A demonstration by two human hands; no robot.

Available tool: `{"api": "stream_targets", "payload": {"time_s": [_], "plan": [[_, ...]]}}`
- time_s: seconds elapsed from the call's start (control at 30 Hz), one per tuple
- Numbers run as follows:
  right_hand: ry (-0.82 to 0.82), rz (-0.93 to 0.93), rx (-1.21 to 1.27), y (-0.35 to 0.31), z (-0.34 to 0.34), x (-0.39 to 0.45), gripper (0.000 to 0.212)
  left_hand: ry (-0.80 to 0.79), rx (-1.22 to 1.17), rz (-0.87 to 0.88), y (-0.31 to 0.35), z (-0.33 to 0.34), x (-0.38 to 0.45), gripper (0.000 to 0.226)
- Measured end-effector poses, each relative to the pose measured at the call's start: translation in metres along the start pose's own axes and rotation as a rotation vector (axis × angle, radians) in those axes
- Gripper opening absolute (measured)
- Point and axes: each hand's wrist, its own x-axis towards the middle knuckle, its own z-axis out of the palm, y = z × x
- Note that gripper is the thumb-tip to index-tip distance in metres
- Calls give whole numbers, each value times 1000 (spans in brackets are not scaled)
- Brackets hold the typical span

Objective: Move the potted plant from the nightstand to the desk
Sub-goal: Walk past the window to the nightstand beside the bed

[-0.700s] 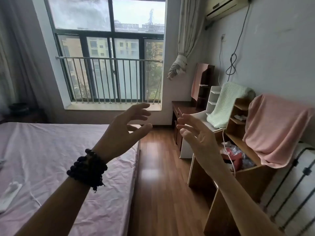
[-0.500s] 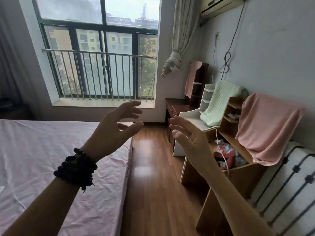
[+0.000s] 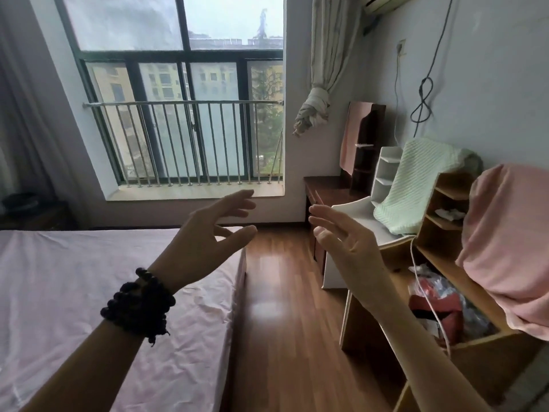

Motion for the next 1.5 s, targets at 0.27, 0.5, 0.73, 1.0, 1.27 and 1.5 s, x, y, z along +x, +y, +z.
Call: {"api": "stream_targets", "payload": {"time_s": [0.27, 0.5, 0.73, 1.0, 1.27, 1.5], "plan": [[-25, -10, 31, 70, -16, 127, 59, -12, 24, -45, -62, 48, 122, 55], [-44, -11, 43, 112, -2, 219, 39, -1, -7, -66, -119, 64, 201, 52], [-69, -31, 32, 164, 37, 321, 40, -7, -73, -44, -202, 63, 295, 57], [-59, -108, 34, 204, 104, 486, 39, 15, -114, -7, -323, 25, 438, 54], [-73, -99, 69, 247, 153, 601, 44, -2, -157, -19, -411, 17, 539, 54], [-93, -109, 112, 305, 172, 714, 40, 6, -123, -38, -489, 34, 632, 54]]}}
